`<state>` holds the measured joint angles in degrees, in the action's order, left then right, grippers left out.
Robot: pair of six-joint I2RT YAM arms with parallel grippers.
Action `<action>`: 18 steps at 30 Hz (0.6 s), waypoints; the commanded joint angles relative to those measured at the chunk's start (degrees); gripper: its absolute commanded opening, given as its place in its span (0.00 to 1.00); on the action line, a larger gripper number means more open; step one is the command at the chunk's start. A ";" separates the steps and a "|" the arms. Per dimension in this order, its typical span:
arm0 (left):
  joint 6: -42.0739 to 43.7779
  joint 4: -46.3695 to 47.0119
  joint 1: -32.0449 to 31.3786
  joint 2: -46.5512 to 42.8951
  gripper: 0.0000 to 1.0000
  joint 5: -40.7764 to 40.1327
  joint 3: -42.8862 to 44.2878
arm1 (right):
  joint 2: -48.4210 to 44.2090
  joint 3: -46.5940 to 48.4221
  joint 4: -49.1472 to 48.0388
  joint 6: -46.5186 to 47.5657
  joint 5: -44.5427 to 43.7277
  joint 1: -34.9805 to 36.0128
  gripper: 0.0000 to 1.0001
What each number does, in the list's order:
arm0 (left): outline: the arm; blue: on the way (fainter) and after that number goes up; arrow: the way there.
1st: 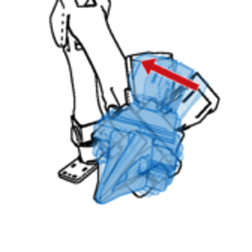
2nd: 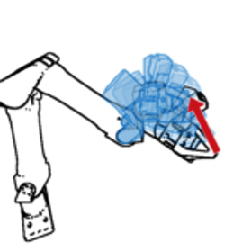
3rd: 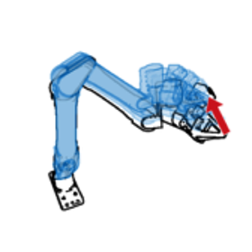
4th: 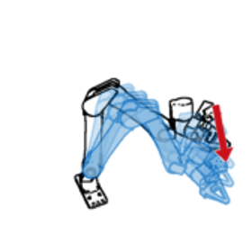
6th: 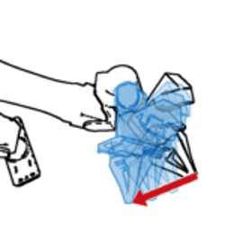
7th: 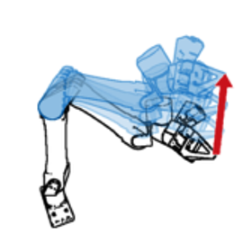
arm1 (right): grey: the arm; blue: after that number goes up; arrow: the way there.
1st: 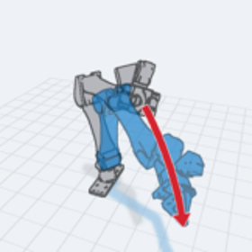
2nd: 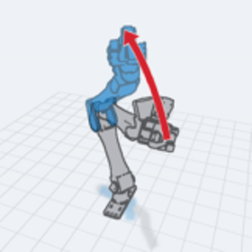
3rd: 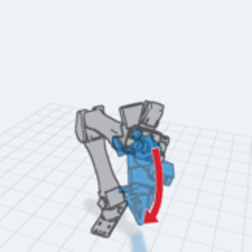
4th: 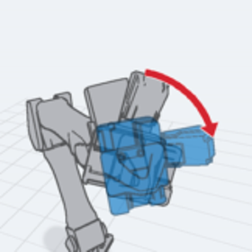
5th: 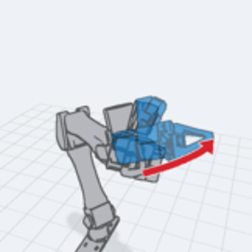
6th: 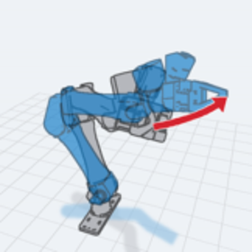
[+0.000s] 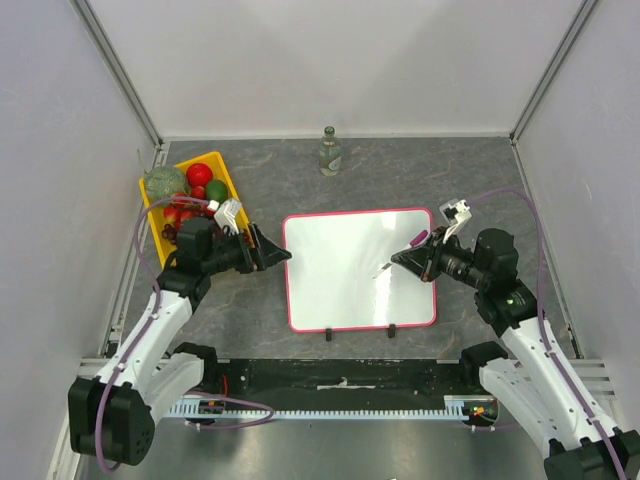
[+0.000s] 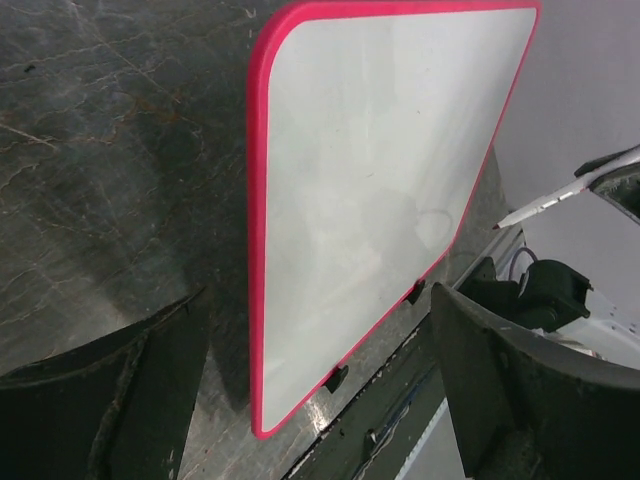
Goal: Write a sentence on the whiteboard
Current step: Hold the whiteboard at the center of the board.
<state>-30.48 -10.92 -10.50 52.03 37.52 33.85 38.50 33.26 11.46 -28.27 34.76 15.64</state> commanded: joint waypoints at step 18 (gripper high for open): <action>-5.12 43.95 0.48 17.03 0.87 10.73 -9.59 | 17.92 7.70 -25.52 -3.72 -9.18 20.65 0.00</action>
<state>-34.54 23.20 -10.35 65.30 45.25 24.34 54.33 37.56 -6.07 -30.70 29.71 33.56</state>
